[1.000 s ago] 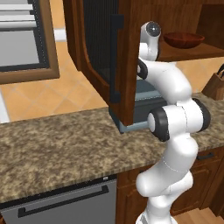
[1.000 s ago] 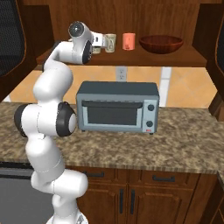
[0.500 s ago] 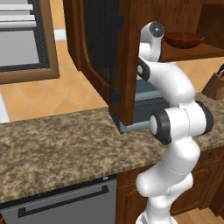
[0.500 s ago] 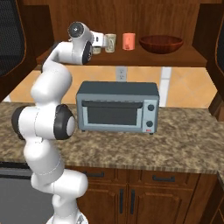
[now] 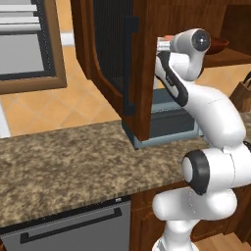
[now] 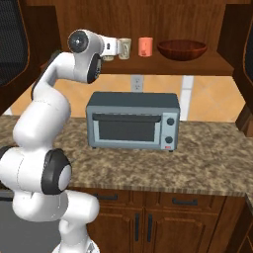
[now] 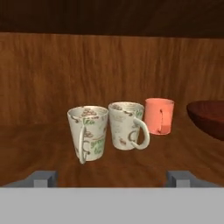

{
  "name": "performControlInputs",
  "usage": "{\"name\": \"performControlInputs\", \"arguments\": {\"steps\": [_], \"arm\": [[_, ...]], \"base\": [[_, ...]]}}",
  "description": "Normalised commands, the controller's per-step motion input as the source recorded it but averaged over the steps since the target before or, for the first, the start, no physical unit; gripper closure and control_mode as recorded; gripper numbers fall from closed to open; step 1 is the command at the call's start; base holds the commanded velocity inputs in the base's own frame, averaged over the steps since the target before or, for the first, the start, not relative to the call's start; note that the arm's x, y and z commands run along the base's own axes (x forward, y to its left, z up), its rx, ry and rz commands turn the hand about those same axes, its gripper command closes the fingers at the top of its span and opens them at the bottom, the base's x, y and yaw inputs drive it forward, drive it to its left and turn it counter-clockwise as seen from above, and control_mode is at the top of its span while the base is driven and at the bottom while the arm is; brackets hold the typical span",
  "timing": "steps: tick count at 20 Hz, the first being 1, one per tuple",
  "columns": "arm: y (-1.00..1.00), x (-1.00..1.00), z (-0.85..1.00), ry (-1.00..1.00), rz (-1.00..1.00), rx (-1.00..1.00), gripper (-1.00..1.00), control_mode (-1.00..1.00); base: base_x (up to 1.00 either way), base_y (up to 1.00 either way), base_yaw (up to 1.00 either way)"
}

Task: Gather all objects into one cabinet and sort the glasses and bowls to opposite sides.

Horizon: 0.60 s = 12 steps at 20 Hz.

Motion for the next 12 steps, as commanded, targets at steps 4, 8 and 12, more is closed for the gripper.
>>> {"name": "performControlInputs", "arguments": {"steps": [4,8,12], "arm": [[-0.31,-1.00,0.21,-0.17,0.00,0.00,-1.00,-1.00],[-0.28,-1.00,0.21,-0.19,0.00,0.00,-1.00,-1.00],[-0.23,-1.00,0.19,-0.16,0.00,0.00,-1.00,-1.00]], "base": [[0.00,0.00,0.00],[0.00,0.00,0.00],[0.00,0.00,0.00]]}}
